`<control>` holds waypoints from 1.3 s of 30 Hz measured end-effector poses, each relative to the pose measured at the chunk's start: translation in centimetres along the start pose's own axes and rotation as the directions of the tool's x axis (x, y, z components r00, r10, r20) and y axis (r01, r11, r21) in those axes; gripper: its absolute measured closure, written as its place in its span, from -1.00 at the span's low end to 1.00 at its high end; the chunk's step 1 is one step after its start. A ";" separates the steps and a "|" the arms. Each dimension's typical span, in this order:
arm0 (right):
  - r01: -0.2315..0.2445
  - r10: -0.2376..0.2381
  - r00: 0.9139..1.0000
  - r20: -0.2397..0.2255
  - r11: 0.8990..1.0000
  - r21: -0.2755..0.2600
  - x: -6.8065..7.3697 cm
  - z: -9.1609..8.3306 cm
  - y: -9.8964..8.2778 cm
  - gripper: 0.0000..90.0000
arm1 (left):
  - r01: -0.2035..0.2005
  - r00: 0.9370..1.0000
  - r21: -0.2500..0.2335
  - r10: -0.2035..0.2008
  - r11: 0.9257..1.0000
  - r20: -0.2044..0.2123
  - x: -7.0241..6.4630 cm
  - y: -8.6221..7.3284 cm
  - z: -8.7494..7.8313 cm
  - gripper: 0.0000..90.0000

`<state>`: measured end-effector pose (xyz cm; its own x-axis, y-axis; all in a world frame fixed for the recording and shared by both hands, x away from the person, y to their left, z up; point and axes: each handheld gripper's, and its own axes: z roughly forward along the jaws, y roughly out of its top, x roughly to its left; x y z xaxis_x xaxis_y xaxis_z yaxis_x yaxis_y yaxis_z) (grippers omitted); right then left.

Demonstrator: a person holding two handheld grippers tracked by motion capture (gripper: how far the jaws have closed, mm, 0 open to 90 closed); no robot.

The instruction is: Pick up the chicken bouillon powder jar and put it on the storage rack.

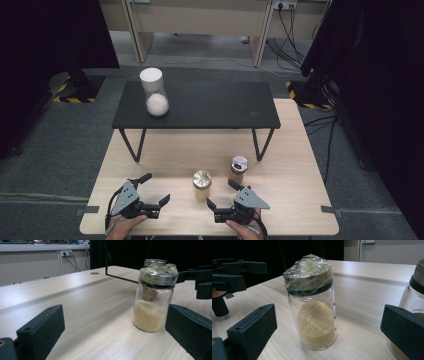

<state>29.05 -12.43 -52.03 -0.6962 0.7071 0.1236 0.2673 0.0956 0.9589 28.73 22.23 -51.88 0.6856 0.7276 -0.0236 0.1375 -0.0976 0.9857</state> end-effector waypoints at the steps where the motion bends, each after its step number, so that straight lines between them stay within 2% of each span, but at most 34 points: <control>1: -0.002 0.002 1.000 0.001 1.000 0.000 0.0 0.0 0.0 -0.98 | 0.001 1.000 0.000 -0.001 1.000 0.000 0.0 0.0 0.0 -0.95; 15: 0.008 -0.008 1.000 0.011 1.000 0.001 0.0 0.3 0.2 -0.98 | 0.002 1.000 -0.002 -0.002 1.000 0.004 -0.1 -0.1 0.0 -0.96; 31: 0.023 -0.024 0.999 0.044 1.000 0.018 0.1 1.7 0.6 -0.97 | 0.015 1.000 0.004 -0.015 1.000 0.001 0.1 -0.3 0.1 -0.96; 39: 0.040 -0.040 0.999 0.017 0.999 0.028 0.6 2.8 0.8 -0.95 | 0.019 1.000 0.005 -0.019 1.000 0.001 0.1 -0.4 0.1 -0.96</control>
<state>30.65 -9.99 -51.92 -0.6948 0.7147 0.0808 0.2579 0.1427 0.9556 28.86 22.30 -52.25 0.6833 0.7289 -0.0424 0.1542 -0.0874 0.9842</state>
